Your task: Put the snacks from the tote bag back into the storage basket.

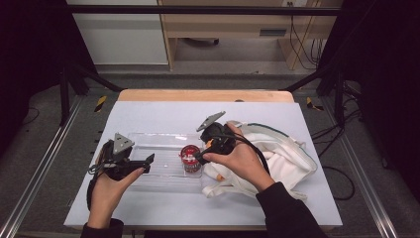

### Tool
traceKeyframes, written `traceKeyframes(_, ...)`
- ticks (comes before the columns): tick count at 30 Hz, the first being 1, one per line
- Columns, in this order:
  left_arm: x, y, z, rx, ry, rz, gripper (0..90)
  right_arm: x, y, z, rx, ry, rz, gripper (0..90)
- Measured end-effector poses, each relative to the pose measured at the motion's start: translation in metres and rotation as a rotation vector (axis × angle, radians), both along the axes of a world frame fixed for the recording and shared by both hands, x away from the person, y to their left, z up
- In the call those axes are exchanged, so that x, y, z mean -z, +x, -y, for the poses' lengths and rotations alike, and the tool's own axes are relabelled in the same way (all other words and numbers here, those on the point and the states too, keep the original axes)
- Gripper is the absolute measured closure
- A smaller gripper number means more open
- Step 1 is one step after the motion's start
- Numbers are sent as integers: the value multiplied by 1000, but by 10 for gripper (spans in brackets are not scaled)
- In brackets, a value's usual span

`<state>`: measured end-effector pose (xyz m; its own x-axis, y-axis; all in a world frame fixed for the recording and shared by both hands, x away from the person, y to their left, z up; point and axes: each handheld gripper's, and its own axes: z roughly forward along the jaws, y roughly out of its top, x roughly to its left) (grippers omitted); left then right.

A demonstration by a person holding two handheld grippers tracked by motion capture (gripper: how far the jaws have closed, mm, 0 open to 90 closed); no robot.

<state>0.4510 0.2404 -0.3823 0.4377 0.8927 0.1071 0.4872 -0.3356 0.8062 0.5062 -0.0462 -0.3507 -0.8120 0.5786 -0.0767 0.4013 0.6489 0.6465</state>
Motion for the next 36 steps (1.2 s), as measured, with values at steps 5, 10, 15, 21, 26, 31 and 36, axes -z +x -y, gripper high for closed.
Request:
traceKeyframes(5,0,1,1,0,6,-1,73,-3,-3,10,7,9,14,124)
traceKeyframes(10,0,0,0,-4,10,1,72,-4,-8,22,22,19,22,128)
traceKeyframes(15,0,-1,0,-2,12,3,71,-5,-9,32,43,30,32,127)
traceKeyframes(21,0,-1,1,1,15,4,71,-5,-10,48,84,52,42,124)
traceKeyframes(26,0,-1,2,3,21,0,70,-9,-14,62,102,74,57,121)
traceKeyframes(31,-1,-2,-2,-7,9,12,69,-14,-20,77,130,93,77,116)
traceKeyframes(36,1,0,-6,-22,6,4,65,-18,-25,96,164,112,93,100)
